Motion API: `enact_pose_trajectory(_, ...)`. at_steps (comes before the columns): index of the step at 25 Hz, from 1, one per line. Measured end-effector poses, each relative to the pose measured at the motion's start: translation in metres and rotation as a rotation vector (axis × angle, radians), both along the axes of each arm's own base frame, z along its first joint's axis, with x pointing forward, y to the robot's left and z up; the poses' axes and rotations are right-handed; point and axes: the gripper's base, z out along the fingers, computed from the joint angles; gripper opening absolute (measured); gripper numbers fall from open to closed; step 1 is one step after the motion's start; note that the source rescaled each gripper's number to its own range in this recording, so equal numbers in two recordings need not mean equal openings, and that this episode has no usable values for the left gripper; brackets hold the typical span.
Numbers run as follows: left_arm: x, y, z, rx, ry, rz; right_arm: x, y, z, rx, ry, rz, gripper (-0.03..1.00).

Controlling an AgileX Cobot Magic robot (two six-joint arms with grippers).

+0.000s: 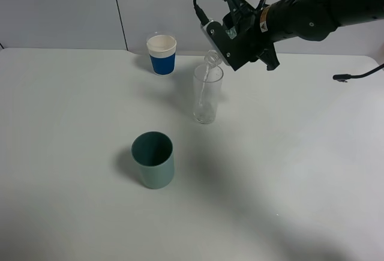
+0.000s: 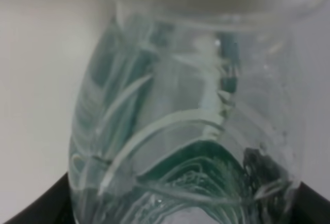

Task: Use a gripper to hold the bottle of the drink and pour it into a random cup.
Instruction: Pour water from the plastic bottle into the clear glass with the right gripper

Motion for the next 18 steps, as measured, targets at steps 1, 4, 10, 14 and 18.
enact_pose_trajectory(1,0.0,0.0,0.0,0.0,0.0,0.0,0.0002,-0.0004,0.0,0.0,0.0,-0.001,0.0)
enact_pose_trajectory(4,0.0,0.0,0.0,0.0,0.0,0.0,0.0009,-0.0026,-0.0003,-0.004,0.003,-0.008,0.0)
enact_pose_trajectory(10,0.0,0.0,0.0,0.0,0.0,0.0,0.0019,-0.0047,-0.0003,-0.019,-0.003,-0.004,0.0)
enact_pose_trajectory(14,0.0,0.0,0.0,0.0,0.0,0.0,0.002,-0.005,-0.0003,-0.022,-0.004,-0.002,0.0)
enact_pose_trajectory(18,0.0,0.0,0.0,0.0,0.0,0.0,0.002,-0.0051,-0.0003,-0.025,-0.006,0.0,0.0)
